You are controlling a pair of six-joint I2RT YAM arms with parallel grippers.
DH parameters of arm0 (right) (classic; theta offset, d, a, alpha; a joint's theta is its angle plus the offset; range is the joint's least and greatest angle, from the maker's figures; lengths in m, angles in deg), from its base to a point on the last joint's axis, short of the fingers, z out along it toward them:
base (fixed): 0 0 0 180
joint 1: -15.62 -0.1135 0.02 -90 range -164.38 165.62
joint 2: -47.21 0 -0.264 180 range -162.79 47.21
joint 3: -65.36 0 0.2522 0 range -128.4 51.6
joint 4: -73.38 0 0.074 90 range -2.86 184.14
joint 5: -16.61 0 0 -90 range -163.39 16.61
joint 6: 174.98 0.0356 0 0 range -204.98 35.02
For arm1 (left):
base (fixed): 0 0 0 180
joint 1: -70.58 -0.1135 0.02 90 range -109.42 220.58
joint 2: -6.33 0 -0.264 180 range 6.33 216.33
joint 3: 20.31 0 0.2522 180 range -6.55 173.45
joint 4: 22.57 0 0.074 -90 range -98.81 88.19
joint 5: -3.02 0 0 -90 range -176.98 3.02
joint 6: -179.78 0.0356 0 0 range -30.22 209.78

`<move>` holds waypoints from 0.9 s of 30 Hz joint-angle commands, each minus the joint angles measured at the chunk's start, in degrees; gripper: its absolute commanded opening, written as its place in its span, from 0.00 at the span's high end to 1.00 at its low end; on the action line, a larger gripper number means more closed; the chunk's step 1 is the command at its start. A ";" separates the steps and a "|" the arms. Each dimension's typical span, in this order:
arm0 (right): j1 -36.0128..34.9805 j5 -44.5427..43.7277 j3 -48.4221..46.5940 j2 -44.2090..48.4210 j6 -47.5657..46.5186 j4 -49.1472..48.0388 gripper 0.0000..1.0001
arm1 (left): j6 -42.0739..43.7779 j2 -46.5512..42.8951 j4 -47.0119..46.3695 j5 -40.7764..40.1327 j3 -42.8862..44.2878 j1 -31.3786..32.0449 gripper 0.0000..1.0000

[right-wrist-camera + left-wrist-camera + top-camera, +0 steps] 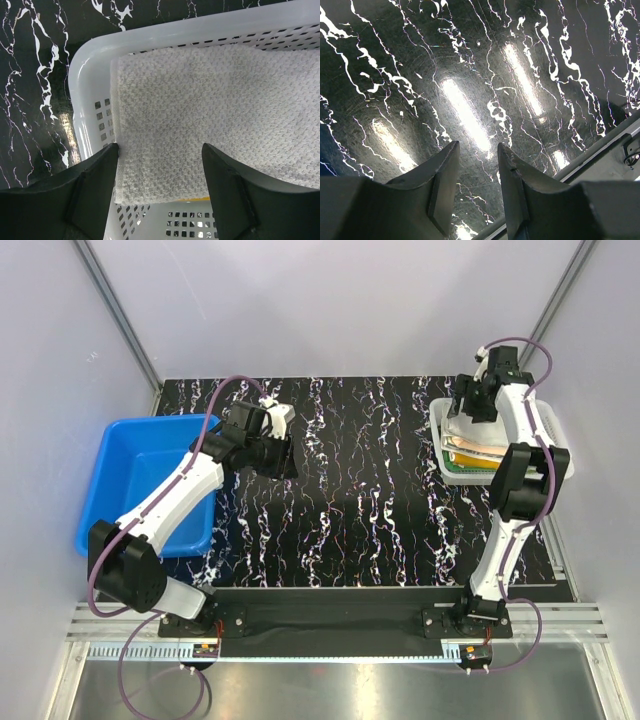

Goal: Fold and stack the towels
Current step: Neatly place the folded towel into the bin

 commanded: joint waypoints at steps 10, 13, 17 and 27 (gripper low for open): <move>-3.85 2.09 -3.92 13.04 5.32 10.31 0.01 | -1.95 -7.01 -0.34 3.63 5.94 0.89 0.57; -7.54 6.74 5.72 24.63 9.53 7.60 0.00 | -2.30 -11.05 -0.25 2.13 8.23 0.89 0.55; -9.66 21.85 22.17 40.74 17.96 -3.63 0.00 | -3.27 -17.38 -2.09 -1.29 8.58 0.89 0.43; -9.92 18.01 41.79 68.43 25.36 -8.32 0.00 | -7.48 -30.83 -2.88 -4.81 3.67 0.89 0.01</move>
